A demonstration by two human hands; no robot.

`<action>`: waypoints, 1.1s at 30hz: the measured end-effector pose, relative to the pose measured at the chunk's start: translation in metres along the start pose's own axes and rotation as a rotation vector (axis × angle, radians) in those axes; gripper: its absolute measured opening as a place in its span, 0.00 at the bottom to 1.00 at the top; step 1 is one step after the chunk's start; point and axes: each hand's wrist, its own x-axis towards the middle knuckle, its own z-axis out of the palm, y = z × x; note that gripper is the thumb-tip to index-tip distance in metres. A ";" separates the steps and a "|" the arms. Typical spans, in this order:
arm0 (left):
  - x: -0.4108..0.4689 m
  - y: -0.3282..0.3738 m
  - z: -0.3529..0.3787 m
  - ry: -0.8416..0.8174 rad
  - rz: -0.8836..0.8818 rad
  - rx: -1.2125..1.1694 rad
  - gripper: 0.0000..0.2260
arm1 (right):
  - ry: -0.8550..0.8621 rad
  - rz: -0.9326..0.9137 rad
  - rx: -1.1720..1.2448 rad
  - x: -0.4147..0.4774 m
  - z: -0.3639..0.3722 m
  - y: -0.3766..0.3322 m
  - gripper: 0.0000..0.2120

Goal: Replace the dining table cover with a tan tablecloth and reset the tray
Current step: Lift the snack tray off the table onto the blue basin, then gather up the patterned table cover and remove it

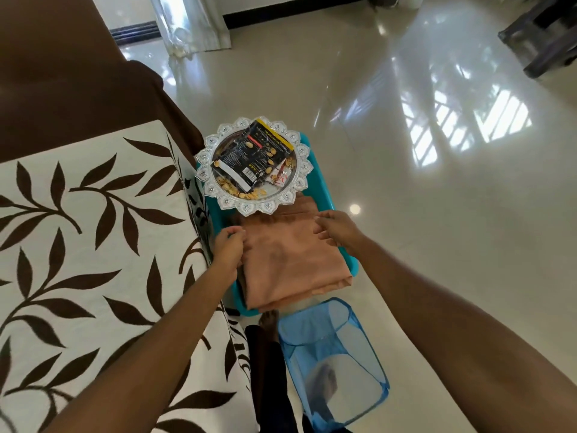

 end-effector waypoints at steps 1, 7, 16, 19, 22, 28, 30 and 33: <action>-0.008 -0.005 0.001 -0.019 0.014 0.032 0.05 | -0.004 0.006 -0.019 -0.007 -0.002 0.007 0.13; -0.072 -0.033 0.001 -0.054 0.295 0.153 0.06 | -0.059 -0.047 -0.129 -0.062 -0.009 0.045 0.12; -0.201 -0.137 -0.102 0.291 0.795 0.434 0.06 | -0.197 -0.406 -0.269 -0.167 0.045 0.092 0.05; -0.244 -0.192 -0.157 0.500 0.745 0.528 0.07 | -0.203 -0.616 -0.305 -0.203 0.087 0.106 0.09; -0.279 -0.235 -0.208 0.644 0.646 0.548 0.09 | -0.214 -0.802 -0.402 -0.237 0.133 0.111 0.12; -0.314 -0.273 -0.295 0.709 0.437 0.761 0.21 | -0.251 -0.968 -0.712 -0.279 0.219 0.128 0.22; -0.312 -0.279 -0.323 0.698 0.396 0.848 0.26 | -0.151 -0.933 -0.808 -0.285 0.240 0.138 0.26; -0.298 -0.284 -0.379 0.681 0.338 0.915 0.30 | 0.076 -0.911 -0.878 -0.295 0.276 0.147 0.31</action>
